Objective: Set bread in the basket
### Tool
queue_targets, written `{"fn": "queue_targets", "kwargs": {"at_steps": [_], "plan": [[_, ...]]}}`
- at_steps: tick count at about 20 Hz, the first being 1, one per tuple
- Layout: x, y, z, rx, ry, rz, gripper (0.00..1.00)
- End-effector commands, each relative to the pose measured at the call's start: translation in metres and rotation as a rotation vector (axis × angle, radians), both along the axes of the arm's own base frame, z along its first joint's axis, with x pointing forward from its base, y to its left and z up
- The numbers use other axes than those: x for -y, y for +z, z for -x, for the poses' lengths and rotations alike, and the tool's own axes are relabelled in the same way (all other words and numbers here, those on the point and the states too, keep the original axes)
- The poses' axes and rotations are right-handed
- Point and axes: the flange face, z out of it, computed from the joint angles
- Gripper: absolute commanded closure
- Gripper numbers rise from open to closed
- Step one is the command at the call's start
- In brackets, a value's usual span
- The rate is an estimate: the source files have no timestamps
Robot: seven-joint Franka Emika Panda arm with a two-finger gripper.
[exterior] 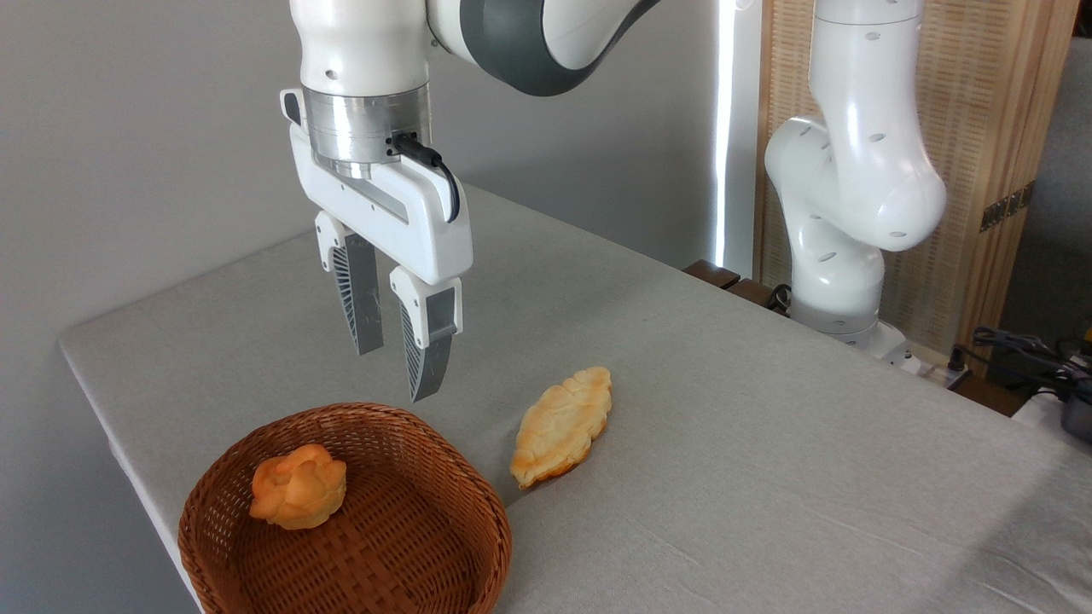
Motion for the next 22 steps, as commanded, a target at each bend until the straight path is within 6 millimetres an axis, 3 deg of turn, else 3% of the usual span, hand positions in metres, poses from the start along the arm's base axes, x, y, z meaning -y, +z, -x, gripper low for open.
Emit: {"fn": "queue_targets", "kwargs": {"at_steps": [1,22], "plan": [[-0.0016,0.0056,0.0024,-0.011,0.008,-0.008,0.00],[-0.0015,0.0086,0.0076,-0.030,0.003,-0.006,0.00]]}}
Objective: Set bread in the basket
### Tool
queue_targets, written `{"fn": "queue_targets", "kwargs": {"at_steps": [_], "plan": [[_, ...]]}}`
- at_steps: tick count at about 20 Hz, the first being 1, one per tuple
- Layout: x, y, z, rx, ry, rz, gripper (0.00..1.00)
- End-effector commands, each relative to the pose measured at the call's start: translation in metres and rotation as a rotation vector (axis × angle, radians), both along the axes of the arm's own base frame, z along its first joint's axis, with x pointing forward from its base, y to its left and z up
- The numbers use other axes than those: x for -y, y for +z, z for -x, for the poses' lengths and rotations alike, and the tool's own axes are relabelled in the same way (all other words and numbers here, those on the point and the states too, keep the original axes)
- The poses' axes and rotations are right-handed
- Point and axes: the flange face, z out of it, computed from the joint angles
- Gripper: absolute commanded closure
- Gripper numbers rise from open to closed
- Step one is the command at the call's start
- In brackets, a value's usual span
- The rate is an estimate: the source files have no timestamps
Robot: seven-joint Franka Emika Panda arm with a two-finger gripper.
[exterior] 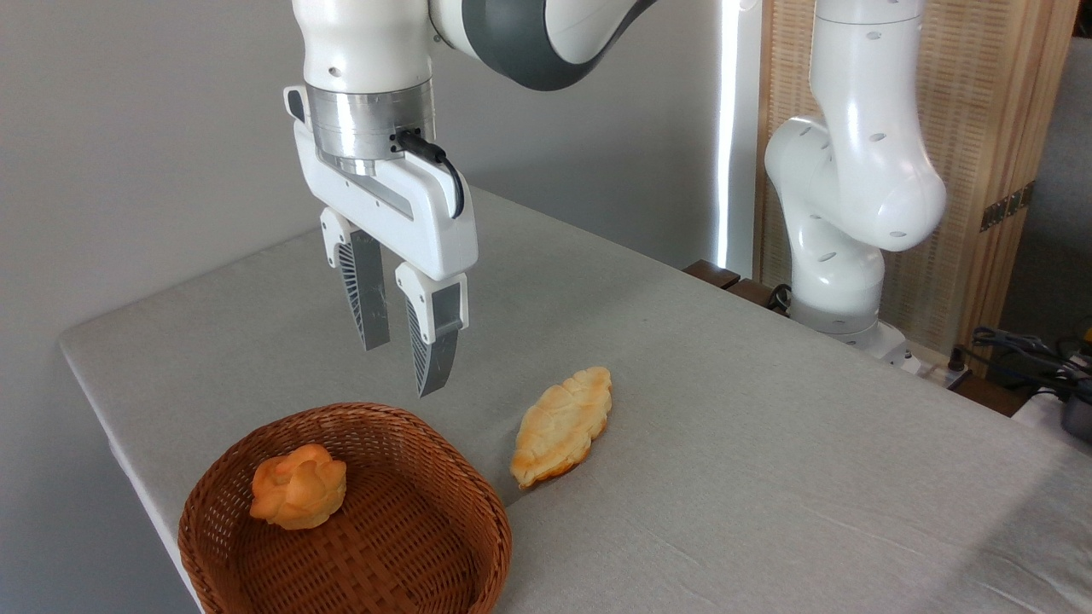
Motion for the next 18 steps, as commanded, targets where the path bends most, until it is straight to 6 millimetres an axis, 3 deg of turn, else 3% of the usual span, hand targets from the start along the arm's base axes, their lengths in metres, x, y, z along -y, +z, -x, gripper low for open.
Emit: {"fn": "queue_targets", "kwargs": {"at_steps": [1,18], "plan": [[-0.0010,0.0063,0.0039,-0.015,0.004,-0.008,0.00],[-0.0019,0.0058,0.0056,-0.027,0.007,-0.006,0.00]]}}
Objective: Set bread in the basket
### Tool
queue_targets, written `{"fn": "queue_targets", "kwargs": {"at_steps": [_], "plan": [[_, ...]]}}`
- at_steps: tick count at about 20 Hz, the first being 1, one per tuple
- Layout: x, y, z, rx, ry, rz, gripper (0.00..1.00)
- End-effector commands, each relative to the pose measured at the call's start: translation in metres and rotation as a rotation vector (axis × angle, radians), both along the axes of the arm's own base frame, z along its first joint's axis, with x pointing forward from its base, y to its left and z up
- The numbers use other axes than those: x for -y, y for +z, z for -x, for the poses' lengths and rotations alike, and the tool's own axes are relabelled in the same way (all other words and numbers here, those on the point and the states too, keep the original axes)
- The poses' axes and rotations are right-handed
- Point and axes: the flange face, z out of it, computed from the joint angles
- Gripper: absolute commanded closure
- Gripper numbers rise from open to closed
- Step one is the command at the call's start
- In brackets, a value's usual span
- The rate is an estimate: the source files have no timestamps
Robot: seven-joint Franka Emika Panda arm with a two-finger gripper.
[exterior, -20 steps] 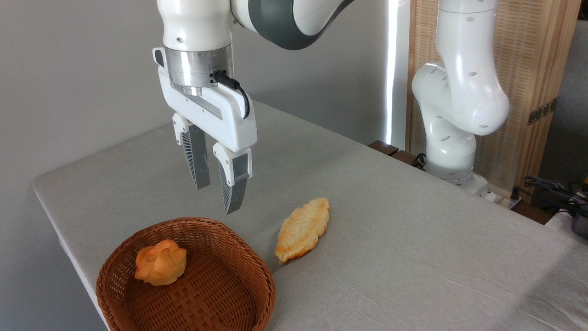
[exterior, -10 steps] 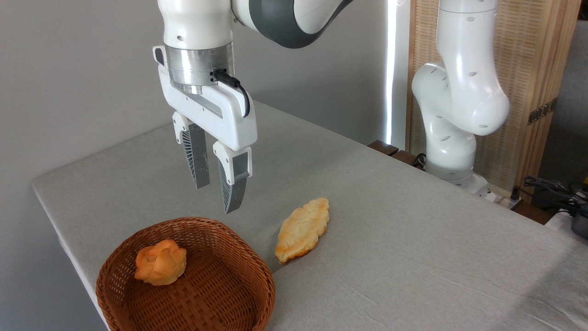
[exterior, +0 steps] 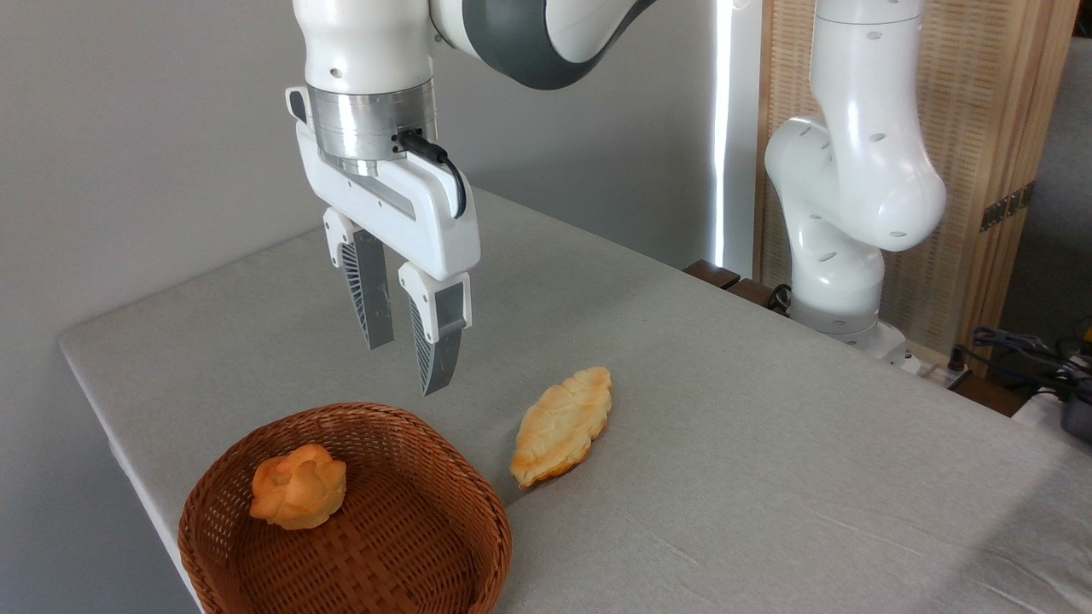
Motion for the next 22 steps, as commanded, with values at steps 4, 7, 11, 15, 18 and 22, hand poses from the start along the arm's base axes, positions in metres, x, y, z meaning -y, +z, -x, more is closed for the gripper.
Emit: {"fn": "queue_targets", "kwargs": {"at_steps": [4,7,11,15,18,22], "plan": [[-0.002,0.007,0.004,-0.013,0.006,-0.007,0.00],[-0.002,0.007,0.004,-0.013,0.005,-0.008,0.00],[-0.001,0.006,0.005,-0.027,0.003,-0.008,0.00],[-0.002,0.004,0.006,-0.040,0.004,-0.009,0.00],[-0.002,0.005,0.010,-0.041,0.005,-0.004,0.00],[-0.004,-0.001,0.022,-0.069,0.002,0.002,0.00]]}}
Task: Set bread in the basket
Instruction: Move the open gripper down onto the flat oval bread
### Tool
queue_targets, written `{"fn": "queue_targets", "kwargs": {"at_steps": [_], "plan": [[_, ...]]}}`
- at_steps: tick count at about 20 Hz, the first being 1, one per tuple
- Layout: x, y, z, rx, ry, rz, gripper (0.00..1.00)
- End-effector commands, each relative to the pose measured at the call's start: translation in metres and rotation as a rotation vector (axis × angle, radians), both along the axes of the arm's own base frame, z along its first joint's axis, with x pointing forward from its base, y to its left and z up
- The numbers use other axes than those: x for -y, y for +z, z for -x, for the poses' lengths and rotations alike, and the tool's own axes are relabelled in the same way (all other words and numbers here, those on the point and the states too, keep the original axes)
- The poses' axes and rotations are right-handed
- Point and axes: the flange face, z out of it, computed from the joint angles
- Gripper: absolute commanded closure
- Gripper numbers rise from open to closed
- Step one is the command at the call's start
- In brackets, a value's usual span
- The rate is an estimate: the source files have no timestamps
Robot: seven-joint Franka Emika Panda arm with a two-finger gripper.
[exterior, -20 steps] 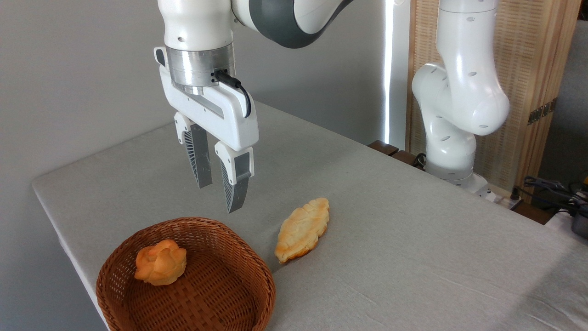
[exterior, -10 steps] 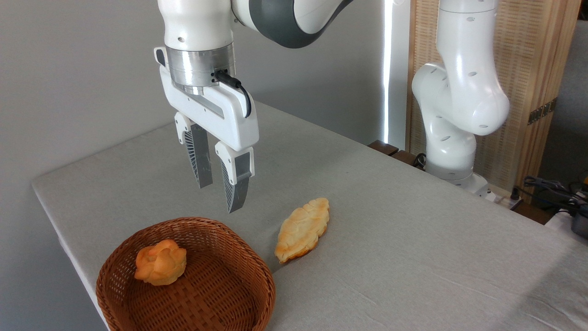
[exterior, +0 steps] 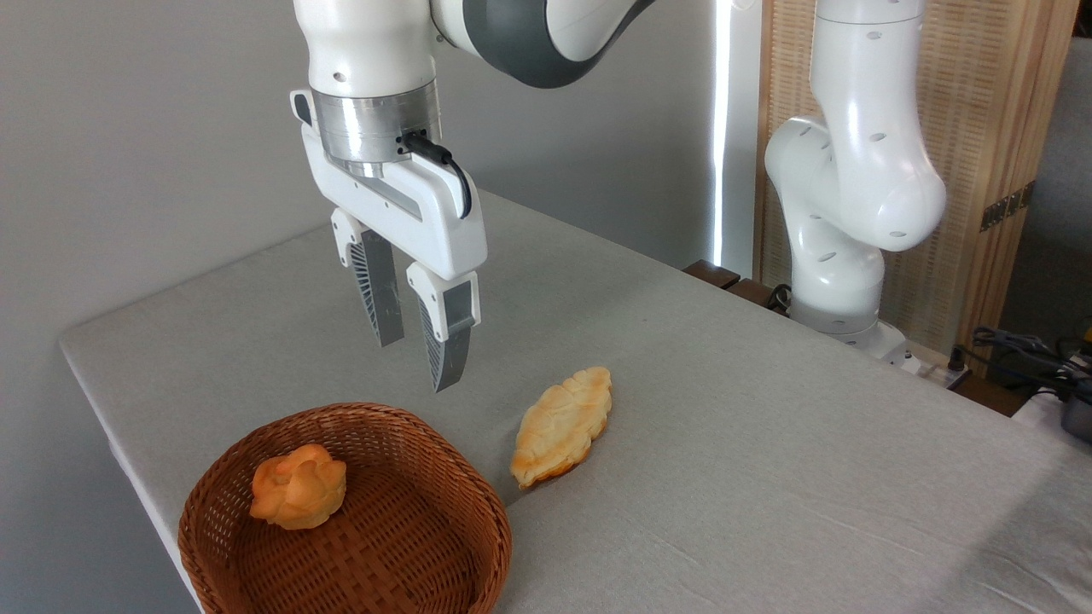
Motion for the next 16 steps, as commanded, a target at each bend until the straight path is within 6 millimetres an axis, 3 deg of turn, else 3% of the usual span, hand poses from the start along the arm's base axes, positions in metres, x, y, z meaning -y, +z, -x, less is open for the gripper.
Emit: {"fn": "queue_targets", "kwargs": {"at_steps": [1,11,16], "plan": [[-0.005,-0.001,0.023,-0.036,0.004,0.008,0.00],[-0.008,-0.068,0.059,-0.182,0.015,0.010,0.00],[-0.026,-0.097,0.070,-0.231,0.070,-0.006,0.02]]}}
